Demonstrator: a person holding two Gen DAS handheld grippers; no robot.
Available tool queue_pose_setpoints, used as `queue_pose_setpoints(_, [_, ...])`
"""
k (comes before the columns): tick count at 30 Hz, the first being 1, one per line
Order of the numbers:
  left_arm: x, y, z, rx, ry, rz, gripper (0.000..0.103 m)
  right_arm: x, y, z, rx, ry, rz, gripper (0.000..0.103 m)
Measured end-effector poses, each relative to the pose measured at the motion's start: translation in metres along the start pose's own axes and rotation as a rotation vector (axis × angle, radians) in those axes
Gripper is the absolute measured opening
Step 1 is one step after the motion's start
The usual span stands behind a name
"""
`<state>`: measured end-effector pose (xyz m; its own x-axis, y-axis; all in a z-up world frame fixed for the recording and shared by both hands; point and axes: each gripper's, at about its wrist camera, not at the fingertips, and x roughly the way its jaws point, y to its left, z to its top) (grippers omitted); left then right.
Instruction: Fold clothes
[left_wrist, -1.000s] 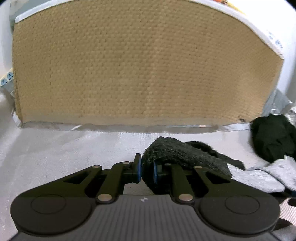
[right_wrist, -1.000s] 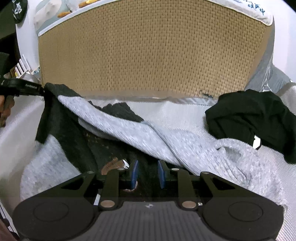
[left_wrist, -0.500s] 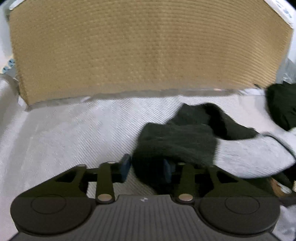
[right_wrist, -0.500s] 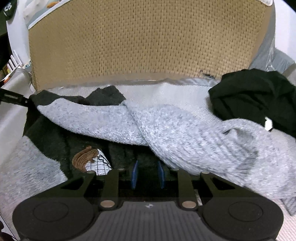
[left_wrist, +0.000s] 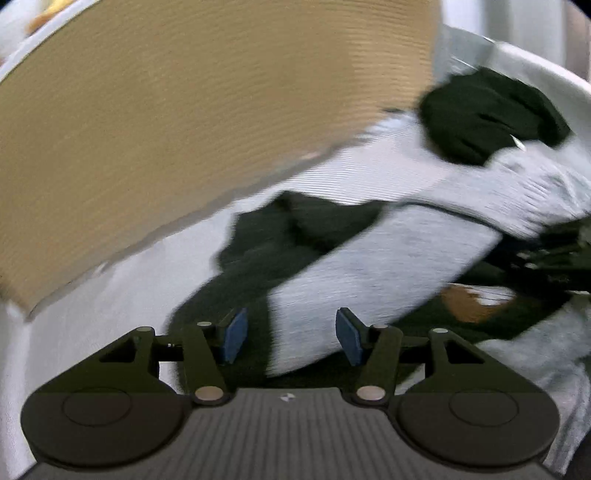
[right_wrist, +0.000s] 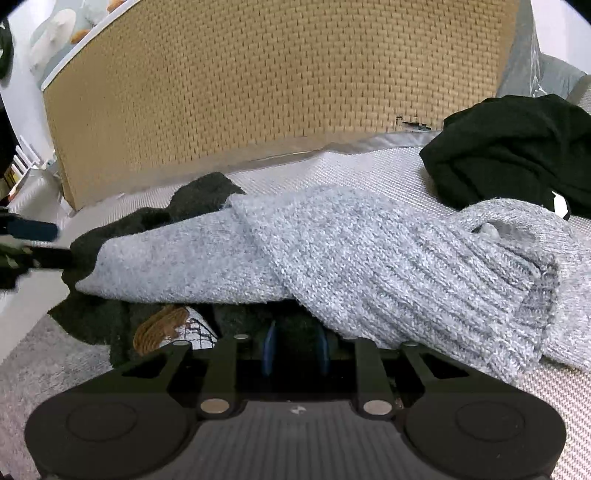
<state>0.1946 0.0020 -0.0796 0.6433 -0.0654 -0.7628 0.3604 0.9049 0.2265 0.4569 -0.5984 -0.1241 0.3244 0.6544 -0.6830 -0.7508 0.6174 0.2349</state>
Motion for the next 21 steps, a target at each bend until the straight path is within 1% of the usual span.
queue_pose_setpoints(3, [0.018,-0.031,0.008,0.03,0.005,-0.072,0.058,-0.001,-0.002,-0.002,0.012,-0.006,0.007,0.026])
queue_pose_setpoints(5, [0.033,-0.051,0.015,0.039,0.029,-0.124,0.058,0.0,-0.003,-0.003,0.028,-0.001,0.014,0.026])
queue_pose_setpoints(6, [0.039,-0.06,0.02,0.05,0.036,-0.138,0.058,0.0,-0.002,-0.003,0.031,-0.002,0.015,0.026])
queue_pose_setpoints(9, [0.051,-0.079,0.031,0.093,0.055,-0.155,0.058,-0.001,-0.005,-0.003,0.041,-0.008,0.02,0.026])
queue_pose_setpoints(14, [0.074,-0.091,0.039,0.117,0.085,-0.148,0.061,-0.001,-0.007,-0.002,0.063,-0.011,0.03,0.026])
queue_pose_setpoints(15, [0.077,-0.091,0.04,0.118,0.094,-0.148,0.059,-0.001,-0.008,-0.002,0.069,-0.01,0.035,0.026])
queue_pose_setpoints(16, [0.078,-0.092,0.041,0.123,0.09,-0.145,0.056,0.0,-0.009,-0.002,0.075,-0.011,0.039,0.026])
queue_pose_setpoints(17, [0.078,-0.092,0.043,0.128,0.08,-0.143,0.038,-0.001,-0.01,-0.003,0.081,-0.013,0.044,0.026])
queue_pose_setpoints(18, [0.077,-0.089,0.044,0.11,0.073,-0.143,0.025,-0.002,-0.011,-0.003,0.085,-0.018,0.049,0.026])
queue_pose_setpoints(19, [0.076,-0.084,0.046,0.085,0.066,-0.143,0.017,-0.003,-0.012,-0.003,0.09,-0.023,0.055,0.026])
queue_pose_setpoints(21, [0.07,-0.072,0.048,0.031,0.047,-0.144,0.014,-0.004,-0.013,-0.003,0.095,-0.031,0.065,0.026])
